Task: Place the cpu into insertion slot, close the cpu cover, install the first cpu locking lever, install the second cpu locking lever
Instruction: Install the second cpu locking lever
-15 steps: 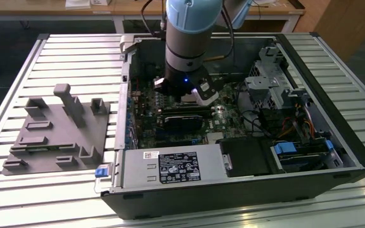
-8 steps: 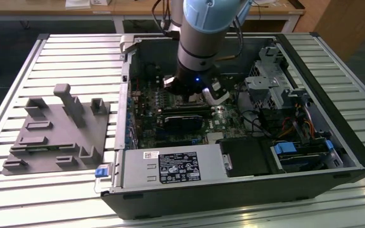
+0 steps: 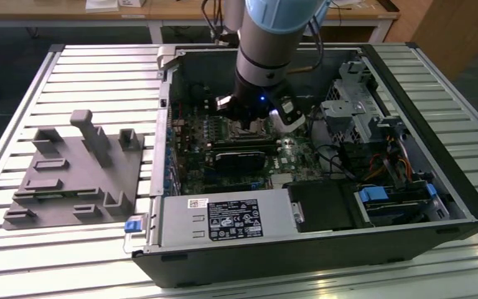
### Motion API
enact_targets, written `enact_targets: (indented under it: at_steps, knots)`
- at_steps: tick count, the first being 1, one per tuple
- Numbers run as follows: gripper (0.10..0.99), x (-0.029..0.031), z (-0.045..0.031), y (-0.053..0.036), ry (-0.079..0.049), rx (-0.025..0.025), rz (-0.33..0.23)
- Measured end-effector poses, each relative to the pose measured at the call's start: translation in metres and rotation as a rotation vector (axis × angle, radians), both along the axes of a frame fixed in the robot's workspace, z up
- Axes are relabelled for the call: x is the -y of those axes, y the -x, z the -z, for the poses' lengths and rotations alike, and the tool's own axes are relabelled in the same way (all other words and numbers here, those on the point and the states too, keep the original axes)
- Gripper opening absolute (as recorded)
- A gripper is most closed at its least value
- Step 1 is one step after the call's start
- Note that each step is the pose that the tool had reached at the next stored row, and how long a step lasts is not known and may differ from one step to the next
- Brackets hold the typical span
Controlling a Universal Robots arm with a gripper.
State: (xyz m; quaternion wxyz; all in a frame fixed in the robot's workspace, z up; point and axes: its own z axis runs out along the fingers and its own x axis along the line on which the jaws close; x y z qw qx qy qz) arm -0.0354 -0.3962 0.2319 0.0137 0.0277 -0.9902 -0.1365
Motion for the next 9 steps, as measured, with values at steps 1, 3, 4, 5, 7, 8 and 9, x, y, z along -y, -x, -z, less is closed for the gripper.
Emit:
enact_targets:
  at_steps: [1,3,4,5,7,8,9]
  knots:
    - [0.106,0.0,-0.0011,-0.0005,0.0,0.0,0.0]
    - [0.106,0.0,-0.0027,-0.0015,0.0,0.0,0.0]
    - [0.106,0.0,-0.003,-0.0025,0.0,0.0001,0.0]
    - [0.106,0.0,-0.003,-0.0041,0.0,0.0001,0.0]
    - [0.106,0.0,-0.0032,-0.0108,0.0,-0.0014,0.0]
    - [0.106,0.0001,-0.0032,-0.0138,0.0,-0.0029,0.0]
    - [0.106,0.0004,-0.0031,-0.0145,0.0,-0.0034,0.001]
